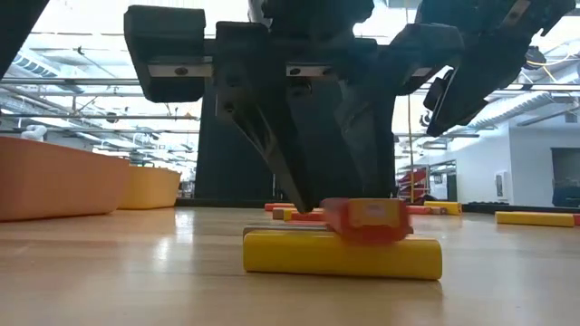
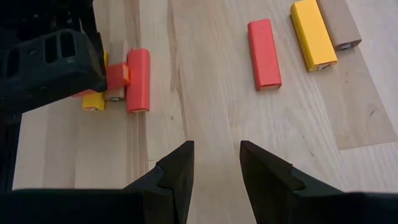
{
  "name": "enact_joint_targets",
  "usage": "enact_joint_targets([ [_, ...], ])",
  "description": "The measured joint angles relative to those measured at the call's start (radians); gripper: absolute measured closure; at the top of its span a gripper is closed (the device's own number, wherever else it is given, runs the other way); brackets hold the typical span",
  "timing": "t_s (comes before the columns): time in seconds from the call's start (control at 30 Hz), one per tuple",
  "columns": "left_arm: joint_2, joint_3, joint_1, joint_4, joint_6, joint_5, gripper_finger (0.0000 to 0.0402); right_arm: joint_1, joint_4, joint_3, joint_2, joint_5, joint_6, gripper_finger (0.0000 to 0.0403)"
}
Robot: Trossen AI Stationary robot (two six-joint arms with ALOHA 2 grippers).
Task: Sort blocks
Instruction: Put the bottom left red block in the orange bin
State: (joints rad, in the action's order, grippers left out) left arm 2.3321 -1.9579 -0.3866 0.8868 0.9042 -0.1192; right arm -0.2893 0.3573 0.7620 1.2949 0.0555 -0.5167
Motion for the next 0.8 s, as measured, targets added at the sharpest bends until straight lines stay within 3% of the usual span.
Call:
enact_joint_targets([
  [0.43, 0.014, 0.000, -0.003, 0.019, 0.003, 0.019, 0.0218, 0.000, -0.001, 0.000, 0.000, 0.001, 0.003, 0.0280],
  [0.8, 0.014, 0.000, -0.002, 0.012, -0.007, 0.019, 0.0290, 0.000, 0.000, 0.000, 0.000, 0.001, 0.004, 0.0280],
])
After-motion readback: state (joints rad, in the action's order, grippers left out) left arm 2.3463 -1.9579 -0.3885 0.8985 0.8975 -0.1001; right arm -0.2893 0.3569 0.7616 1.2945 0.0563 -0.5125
